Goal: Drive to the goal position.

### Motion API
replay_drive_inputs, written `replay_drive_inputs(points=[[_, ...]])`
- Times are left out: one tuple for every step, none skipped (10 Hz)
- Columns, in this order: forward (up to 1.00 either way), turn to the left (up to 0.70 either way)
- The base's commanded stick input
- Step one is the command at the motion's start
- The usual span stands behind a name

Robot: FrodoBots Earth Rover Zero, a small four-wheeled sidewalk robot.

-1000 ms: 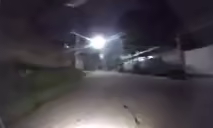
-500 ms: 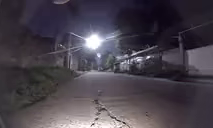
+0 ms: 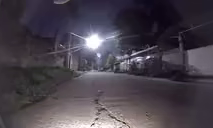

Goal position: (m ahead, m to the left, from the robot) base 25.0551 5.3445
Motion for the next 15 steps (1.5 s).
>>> replay_drive_inputs(points=[[0.4,0.0],[0.99,0.0],[0.99,0.0],[1.0,0.0],[1.0,0.0],[1.0,0.0],[1.0,0.0],[1.0,0.0],[1.0,0.0],[1.0,0.0],[1.0,0.0],[1.0,0.0],[1.0,0.0],[1.0,0.0],[1.0,0.0]])
